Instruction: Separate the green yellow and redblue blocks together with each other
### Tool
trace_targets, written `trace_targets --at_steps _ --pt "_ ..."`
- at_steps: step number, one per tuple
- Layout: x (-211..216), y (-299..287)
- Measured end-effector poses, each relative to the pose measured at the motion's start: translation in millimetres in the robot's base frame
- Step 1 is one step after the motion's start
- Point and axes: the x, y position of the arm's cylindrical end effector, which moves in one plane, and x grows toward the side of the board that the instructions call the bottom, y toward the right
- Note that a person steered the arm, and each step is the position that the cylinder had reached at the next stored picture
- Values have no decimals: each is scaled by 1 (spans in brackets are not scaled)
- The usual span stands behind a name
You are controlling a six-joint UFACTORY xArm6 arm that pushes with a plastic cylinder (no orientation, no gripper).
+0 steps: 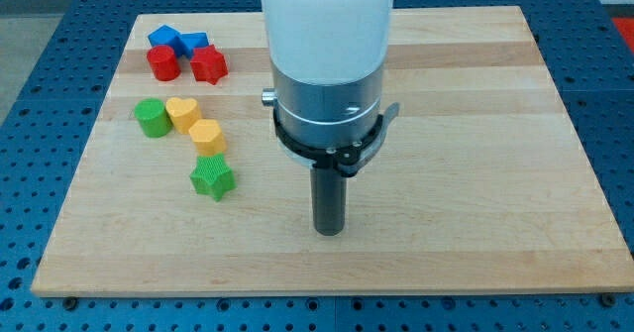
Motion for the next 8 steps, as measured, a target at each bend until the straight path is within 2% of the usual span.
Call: trace_targets --at_steps 2,3,7,8 --pt "-4 -1" --pt "-16 -30" --pt "-20 -123" --pt "-59 -138"
